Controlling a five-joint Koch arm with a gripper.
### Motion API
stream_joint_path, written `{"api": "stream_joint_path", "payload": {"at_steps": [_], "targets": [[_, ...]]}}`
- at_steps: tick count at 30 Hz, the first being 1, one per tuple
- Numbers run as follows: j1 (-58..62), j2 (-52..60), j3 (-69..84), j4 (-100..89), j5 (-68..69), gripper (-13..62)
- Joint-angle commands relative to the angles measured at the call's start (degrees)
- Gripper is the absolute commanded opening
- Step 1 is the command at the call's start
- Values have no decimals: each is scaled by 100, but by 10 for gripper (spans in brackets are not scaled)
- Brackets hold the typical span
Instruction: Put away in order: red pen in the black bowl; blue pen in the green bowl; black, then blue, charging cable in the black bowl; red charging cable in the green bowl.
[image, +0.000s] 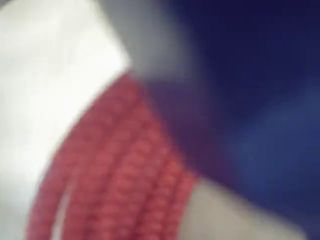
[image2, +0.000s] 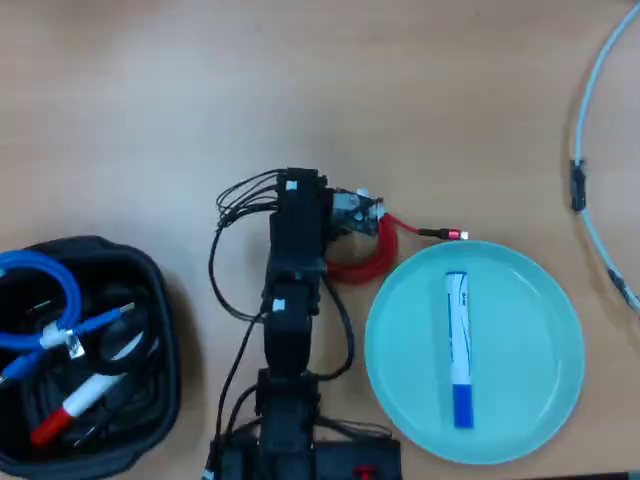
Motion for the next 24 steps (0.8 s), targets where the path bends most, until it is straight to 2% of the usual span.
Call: {"api": "stream_joint_path", "payload": {"at_steps": [1, 12, 15, 17, 23, 24], "targets": [[193, 141, 316, -826, 369, 582], [510, 492, 308, -809, -334, 581], [510, 501, 316, -800, -510, 539], [501, 519, 325, -800, -519, 439], [510, 589, 325, -773, -510, -47], [510, 589, 334, -773, -510, -98]]}}
